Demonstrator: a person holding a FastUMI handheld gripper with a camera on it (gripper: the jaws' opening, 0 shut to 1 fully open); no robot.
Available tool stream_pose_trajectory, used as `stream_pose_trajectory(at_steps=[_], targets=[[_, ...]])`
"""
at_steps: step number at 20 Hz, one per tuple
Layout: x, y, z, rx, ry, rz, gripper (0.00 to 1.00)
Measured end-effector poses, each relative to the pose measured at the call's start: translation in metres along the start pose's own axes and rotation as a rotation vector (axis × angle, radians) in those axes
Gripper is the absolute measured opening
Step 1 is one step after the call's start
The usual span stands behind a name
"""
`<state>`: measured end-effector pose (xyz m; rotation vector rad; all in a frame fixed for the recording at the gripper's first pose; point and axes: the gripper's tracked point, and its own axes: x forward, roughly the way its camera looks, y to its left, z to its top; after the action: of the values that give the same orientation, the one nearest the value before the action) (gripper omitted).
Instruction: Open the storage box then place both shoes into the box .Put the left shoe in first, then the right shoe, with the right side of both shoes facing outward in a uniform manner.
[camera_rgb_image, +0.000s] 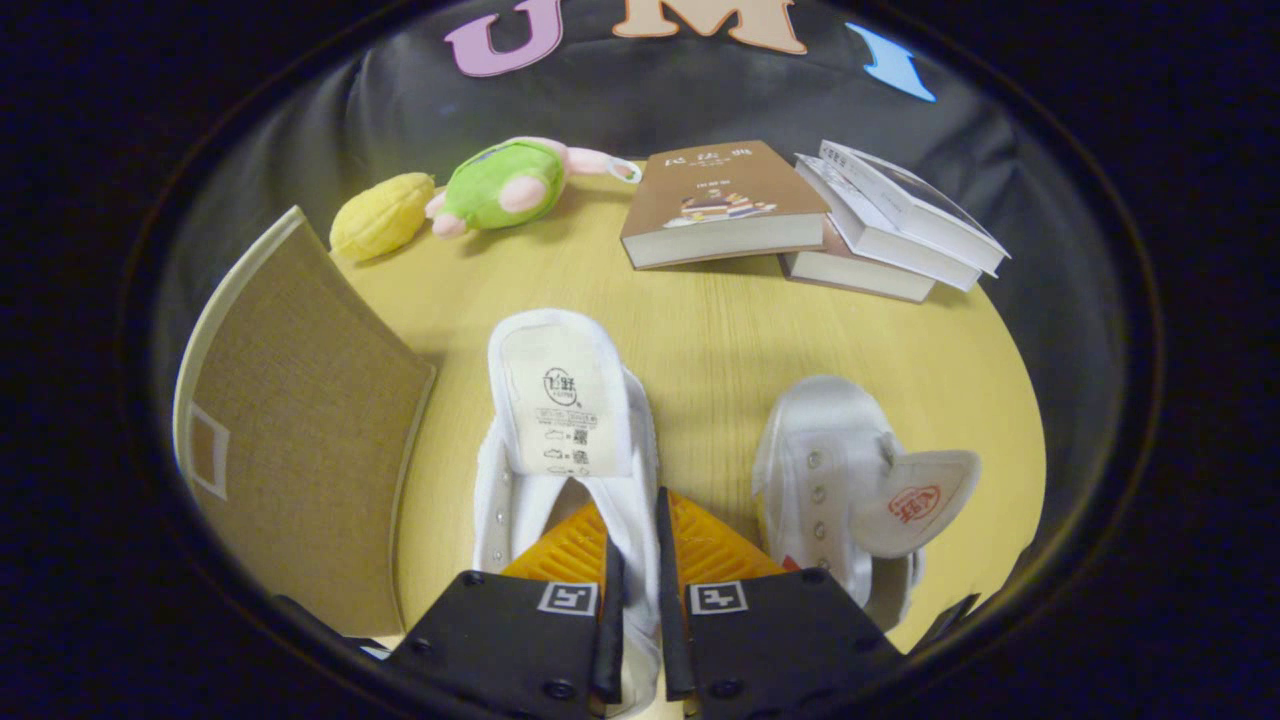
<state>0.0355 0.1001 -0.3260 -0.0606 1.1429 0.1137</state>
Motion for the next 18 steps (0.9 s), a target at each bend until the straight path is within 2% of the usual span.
stream_pose_trajectory(at_steps=[4,9,11,18], targets=[[0.0,-0.002,-0.002,-0.009,0.008,0.048,0.12],[-0.003,0.002,0.002,-0.022,-0.009,0.015,0.07],[-0.007,0.01,0.005,0.011,-0.01,0.037,0.06],[-0.052,0.013,0.034,0.07,-0.083,0.046,0.06]])
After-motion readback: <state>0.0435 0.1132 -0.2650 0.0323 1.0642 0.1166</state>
